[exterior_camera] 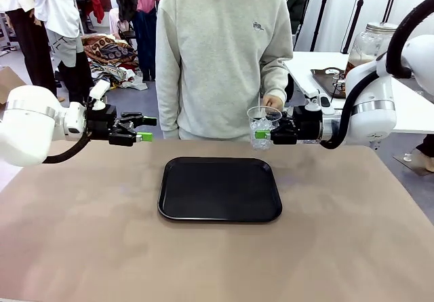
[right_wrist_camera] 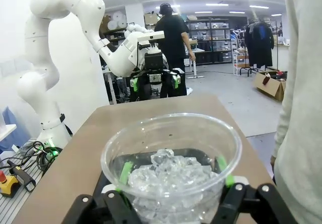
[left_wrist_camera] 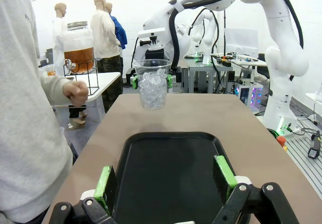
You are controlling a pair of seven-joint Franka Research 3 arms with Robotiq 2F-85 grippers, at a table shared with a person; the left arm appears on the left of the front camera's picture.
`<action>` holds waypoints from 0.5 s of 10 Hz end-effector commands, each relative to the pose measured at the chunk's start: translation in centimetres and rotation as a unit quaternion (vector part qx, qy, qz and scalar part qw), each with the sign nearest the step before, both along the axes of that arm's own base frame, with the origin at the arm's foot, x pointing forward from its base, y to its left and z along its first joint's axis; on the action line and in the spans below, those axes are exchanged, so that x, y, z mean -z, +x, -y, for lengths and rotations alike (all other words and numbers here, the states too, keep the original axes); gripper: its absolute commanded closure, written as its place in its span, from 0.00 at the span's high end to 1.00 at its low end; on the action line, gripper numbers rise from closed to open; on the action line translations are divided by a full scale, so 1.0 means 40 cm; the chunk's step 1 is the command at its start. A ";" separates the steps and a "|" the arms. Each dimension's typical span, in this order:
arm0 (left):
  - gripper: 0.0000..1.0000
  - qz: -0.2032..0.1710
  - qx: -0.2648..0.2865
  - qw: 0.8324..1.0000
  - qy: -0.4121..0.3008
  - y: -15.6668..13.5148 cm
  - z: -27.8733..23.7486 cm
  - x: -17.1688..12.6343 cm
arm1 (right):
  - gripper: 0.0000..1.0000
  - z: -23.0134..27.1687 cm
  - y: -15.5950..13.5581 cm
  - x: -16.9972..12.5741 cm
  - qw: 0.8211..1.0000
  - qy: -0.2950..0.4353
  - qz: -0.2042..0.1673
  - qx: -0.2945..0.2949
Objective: Pour the drink into the iced cup.
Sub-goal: Open the gripper to release the iced cup you were holding.
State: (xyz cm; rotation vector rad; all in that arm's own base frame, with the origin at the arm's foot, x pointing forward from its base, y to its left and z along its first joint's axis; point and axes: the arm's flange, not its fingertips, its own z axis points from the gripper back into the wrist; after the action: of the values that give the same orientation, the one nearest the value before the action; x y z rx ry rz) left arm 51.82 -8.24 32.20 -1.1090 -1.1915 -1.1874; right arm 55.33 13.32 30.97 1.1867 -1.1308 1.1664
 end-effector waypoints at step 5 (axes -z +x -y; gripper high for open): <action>1.00 0.001 -0.005 1.000 -0.004 -0.004 -0.001 -0.003 | 0.81 -0.001 0.002 -0.009 1.000 -0.001 0.004 0.000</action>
State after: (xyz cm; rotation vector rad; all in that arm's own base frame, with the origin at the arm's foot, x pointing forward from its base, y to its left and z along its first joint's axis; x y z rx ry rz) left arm 51.82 -8.24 32.20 -1.1090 -1.1915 -1.1874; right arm 55.32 13.31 30.94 1.1867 -1.1304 1.1659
